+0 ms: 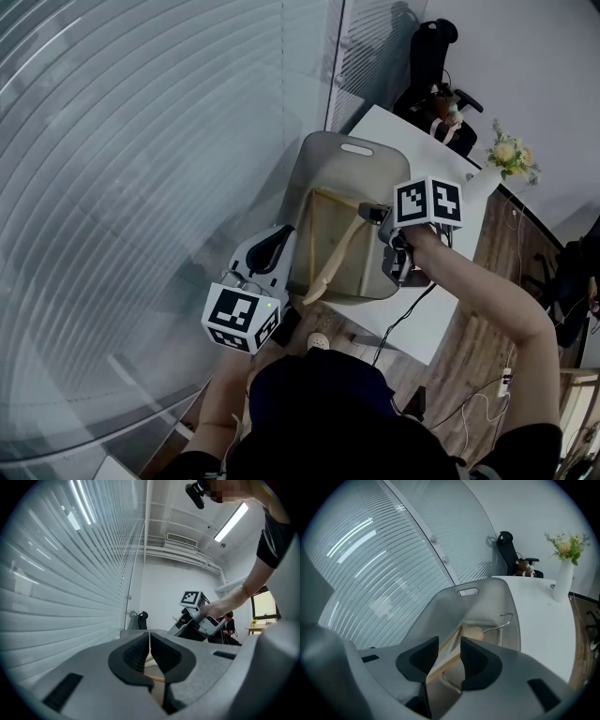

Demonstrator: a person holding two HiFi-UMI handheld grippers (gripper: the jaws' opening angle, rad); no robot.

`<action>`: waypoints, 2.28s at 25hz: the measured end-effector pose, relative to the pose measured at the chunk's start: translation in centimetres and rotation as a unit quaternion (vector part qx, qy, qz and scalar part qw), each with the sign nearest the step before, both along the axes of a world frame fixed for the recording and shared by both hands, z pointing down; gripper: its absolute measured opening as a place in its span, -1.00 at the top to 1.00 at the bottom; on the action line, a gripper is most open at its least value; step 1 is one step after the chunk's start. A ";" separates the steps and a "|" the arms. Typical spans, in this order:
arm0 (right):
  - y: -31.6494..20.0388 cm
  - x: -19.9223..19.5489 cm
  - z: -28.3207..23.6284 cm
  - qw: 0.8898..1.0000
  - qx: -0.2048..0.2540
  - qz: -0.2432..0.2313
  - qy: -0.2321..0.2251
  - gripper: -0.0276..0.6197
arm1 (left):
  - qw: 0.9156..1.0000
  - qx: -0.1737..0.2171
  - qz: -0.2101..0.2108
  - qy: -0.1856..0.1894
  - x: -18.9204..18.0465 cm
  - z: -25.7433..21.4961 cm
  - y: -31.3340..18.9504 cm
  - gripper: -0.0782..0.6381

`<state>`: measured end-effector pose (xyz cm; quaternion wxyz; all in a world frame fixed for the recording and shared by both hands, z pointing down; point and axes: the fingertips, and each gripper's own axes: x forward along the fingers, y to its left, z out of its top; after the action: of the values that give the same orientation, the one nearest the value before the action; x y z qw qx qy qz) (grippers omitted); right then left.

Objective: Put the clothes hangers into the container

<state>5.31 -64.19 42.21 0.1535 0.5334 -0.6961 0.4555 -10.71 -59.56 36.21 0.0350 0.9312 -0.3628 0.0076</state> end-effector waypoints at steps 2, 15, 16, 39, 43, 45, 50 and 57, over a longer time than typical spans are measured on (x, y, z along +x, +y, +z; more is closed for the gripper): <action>0.2 -0.2 0.0 1.000 -0.004 -0.005 -0.008 0.42 | 1.000 -0.001 -0.001 0.002 -0.1 0.1 0.0 0.73; 2.6 -0.9 -2.3 0.997 0.020 -0.023 -0.069 0.04 | 1.000 -0.003 -0.001 -0.002 -0.4 0.3 0.0 0.73; 2.9 -0.7 -2.6 0.997 0.024 -0.021 -0.077 0.04 | 1.000 -0.002 -0.001 -0.002 -0.5 0.3 0.1 0.73; 12.7 -1.1 -5.5 0.985 0.164 -0.004 -0.061 0.04 | 1.000 0.007 0.011 -0.001 -4.6 0.2 6.3 0.73; 14.3 -0.4 -4.9 0.983 0.175 0.013 -0.059 0.04 | 1.000 0.007 0.009 0.008 -5.3 0.2 7.2 0.74; 14.9 -0.3 -4.7 0.981 0.182 0.022 -0.063 0.04 | 1.000 0.004 0.013 0.006 -5.3 0.6 7.6 0.74; 15.7 0.3 -4.3 0.978 0.204 0.023 -0.044 0.04 | 1.000 -0.005 0.018 0.001 -4.7 1.7 8.3 0.74; 16.5 2.3 -4.4 0.963 0.268 0.027 0.011 0.04 | 1.000 -0.026 0.009 -0.001 -3.8 3.4 9.0 0.74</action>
<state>7.57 -47.68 37.86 0.0001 0.5781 -0.7766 0.2503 -14.49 -50.57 39.60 0.0586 0.9331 -0.3544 0.0185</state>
